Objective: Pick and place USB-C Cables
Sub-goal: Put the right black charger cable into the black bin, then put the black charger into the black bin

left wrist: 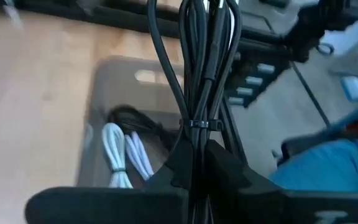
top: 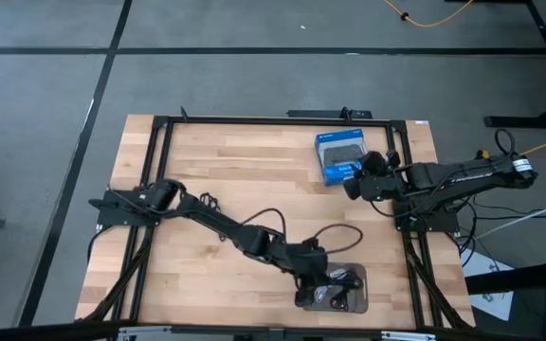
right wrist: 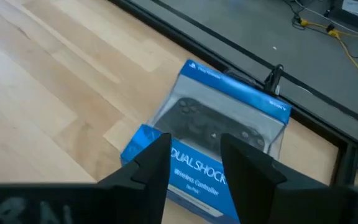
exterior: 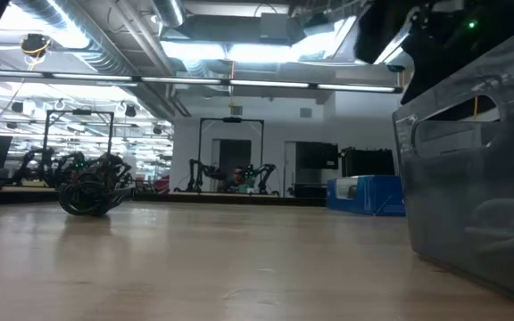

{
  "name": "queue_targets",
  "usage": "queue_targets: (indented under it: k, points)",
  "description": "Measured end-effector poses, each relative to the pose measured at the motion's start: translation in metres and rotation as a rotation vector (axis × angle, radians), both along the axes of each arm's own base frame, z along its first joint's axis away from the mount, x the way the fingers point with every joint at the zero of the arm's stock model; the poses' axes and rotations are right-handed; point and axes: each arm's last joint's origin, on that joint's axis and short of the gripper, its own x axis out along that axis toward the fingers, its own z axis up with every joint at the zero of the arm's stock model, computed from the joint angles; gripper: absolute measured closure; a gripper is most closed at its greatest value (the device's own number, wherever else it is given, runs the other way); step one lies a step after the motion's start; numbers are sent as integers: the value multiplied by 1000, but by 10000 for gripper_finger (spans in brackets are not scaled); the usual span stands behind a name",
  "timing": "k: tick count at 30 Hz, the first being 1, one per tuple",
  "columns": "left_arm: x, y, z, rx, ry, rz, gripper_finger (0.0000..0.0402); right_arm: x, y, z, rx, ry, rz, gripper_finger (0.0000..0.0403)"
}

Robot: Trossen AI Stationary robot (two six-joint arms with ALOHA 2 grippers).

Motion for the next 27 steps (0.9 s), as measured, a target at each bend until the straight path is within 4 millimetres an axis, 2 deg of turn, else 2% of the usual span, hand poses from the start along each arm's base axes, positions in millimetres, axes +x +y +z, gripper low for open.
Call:
queue_targets:
  k: [4, 8, 16, 20, 24, 27]
  points:
    - [4, -2, -11, -7, 57, -42, 346, -2, 0, 0, 22, 9, 14, 257]
    - [5, -1, -5, -12, 44, -12, 312, -3, 1, 0, 26, 21, 18, 257]
    - [7, 7, -8, -12, 69, -11, 305, -3, 1, -1, 60, 31, 38, 257]
    - [-5, 22, 4, 51, 173, 10, 305, -4, 2, -2, 84, 47, 50, 257]
    - [-27, 41, 21, 187, 312, 139, 305, -4, 2, -3, 107, 55, 63, 257]
    - [-48, 50, 29, 346, 438, 165, 305, -4, 3, -3, 121, 57, 70, 257]
